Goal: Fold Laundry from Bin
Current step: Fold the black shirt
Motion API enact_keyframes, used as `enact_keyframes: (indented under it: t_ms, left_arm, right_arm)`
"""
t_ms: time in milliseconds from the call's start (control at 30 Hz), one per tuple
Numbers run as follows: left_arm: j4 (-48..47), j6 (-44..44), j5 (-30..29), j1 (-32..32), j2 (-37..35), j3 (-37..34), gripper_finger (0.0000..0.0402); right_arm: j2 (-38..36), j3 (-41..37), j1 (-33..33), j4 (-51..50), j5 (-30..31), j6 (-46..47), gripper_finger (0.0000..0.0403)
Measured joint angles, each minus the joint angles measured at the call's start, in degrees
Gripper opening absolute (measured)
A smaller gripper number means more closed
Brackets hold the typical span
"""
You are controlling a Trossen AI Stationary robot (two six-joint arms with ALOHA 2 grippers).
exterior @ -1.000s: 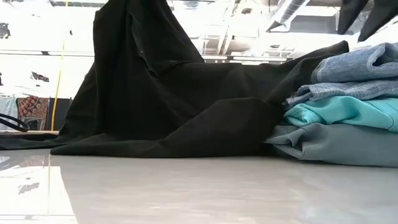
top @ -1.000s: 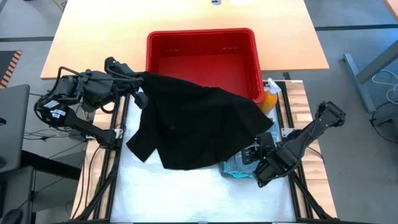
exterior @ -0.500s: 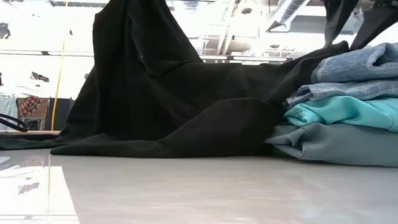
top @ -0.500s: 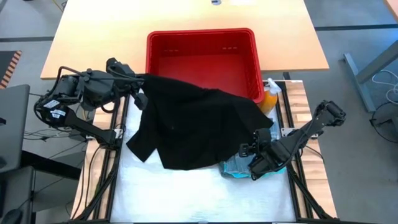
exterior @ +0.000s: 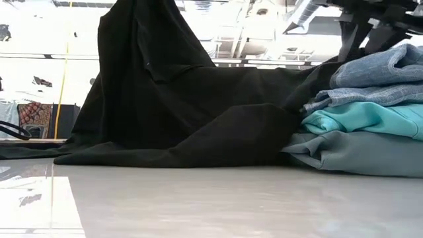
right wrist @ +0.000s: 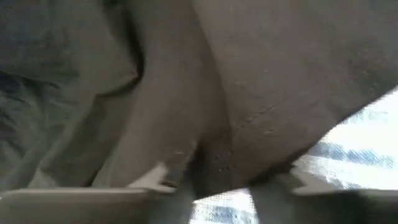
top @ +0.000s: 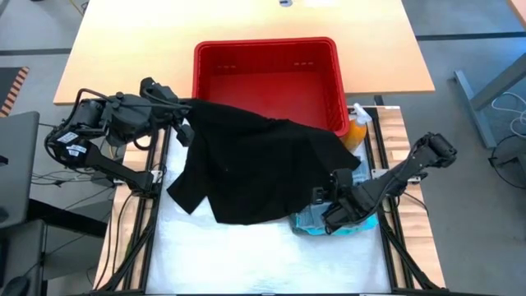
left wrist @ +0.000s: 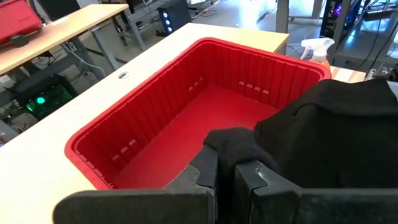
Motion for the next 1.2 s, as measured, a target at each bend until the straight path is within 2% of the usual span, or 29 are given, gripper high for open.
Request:
enact_keyframes:
  t_ms: [133,167,367,533,700,800,933,1000,1067,1133,1200]
  left_arm:
    - [-0.04,0.42,-0.48,0.00,-0.65,-0.02,0.0000]
    - [-0.04,0.62,-0.50,0.00,-0.80,-0.02,0.0000]
    - [3.30,3.81,-1.00,0.00,-2.52,-0.02,0.0000]
    - [13.77,11.11,-0.92,0.00,-5.40,-0.02,0.0000]
    - [24.38,15.07,-0.23,0.00,-8.99,0.00,0.0000]
    - [26.60,15.14,0.71,0.00,-10.52,0.02,0.0000]
    - [27.17,15.88,-3.24,0.72,-11.12,0.07,0.0000]
    - [27.47,15.53,-3.56,1.21,-11.00,0.05,0.0000]
    - [30.22,16.25,-3.25,1.69,-10.12,0.05,0.0000]
    - [35.49,20.02,-0.31,1.86,-9.41,0.03,0.0000]
    - [40.62,25.06,7.20,1.62,-8.84,0.02,0.0000]
  right_arm:
    - [-0.69,0.72,0.12,-0.29,4.41,-2.64,0.0039]
    - [-0.99,1.32,0.13,-0.38,6.00,-3.87,0.0023]
    - [-4.46,9.56,-1.08,-4.39,13.28,-16.16,0.0026]
    - [-9.33,20.73,-4.04,-7.91,20.39,-35.17,0.0019]
    - [-13.56,32.32,-8.65,-7.39,23.84,-52.66,0.0019]
    - [-15.19,38.22,-13.18,-7.01,23.88,-60.58,0.0019]
    - [-16.61,44.32,-23.09,-2.12,23.65,-73.02,0.0019]
    - [-16.74,46.12,-28.55,5.82,22.54,-81.99,0.0019]
    - [-16.72,47.32,-33.71,17.70,17.47,-93.84,0.0019]
    - [-16.19,48.75,-37.56,31.17,6.75,-106.59,0.0019]
    - [-15.50,50.83,-36.88,37.17,-7.67,-116.21,0.0019]
